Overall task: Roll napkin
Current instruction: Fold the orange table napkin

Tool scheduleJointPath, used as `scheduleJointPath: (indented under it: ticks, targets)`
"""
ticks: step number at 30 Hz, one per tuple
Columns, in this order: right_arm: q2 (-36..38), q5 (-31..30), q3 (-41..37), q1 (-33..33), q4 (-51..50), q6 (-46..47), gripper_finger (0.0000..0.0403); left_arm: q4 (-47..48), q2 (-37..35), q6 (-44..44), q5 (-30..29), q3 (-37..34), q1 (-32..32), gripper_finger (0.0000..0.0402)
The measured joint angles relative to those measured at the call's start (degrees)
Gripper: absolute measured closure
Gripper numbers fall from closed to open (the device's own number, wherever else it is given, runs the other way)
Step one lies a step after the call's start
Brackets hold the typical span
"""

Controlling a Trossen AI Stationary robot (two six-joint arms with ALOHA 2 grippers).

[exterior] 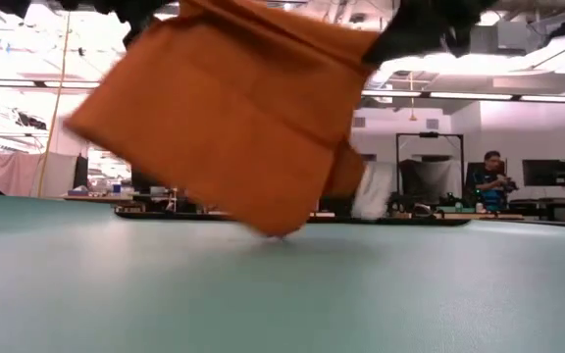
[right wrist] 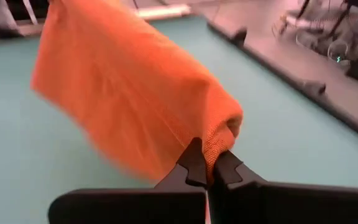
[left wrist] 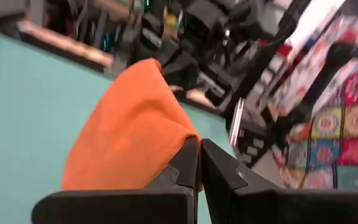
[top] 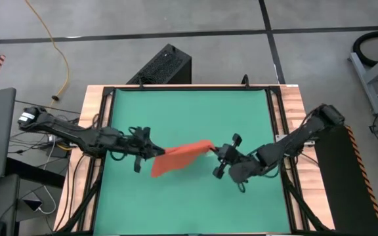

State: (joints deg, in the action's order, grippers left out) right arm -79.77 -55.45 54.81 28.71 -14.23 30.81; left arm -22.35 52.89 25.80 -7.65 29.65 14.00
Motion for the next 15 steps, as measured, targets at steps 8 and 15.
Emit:
scheduleJointPath:
  ticks: [8,15]
  targets:
    - [3.66,2.17,0.00,-1.65,9.99,-12.67,0.0396,0.54,-2.66,-2.67,-4.84,0.00,0.00,0.0401]
    - [1.23,6.04,-0.02,-5.79,10.26,-13.32,0.0393,-5.67,1.96,-1.33,-4.12,-0.02,-0.12,0.0401]
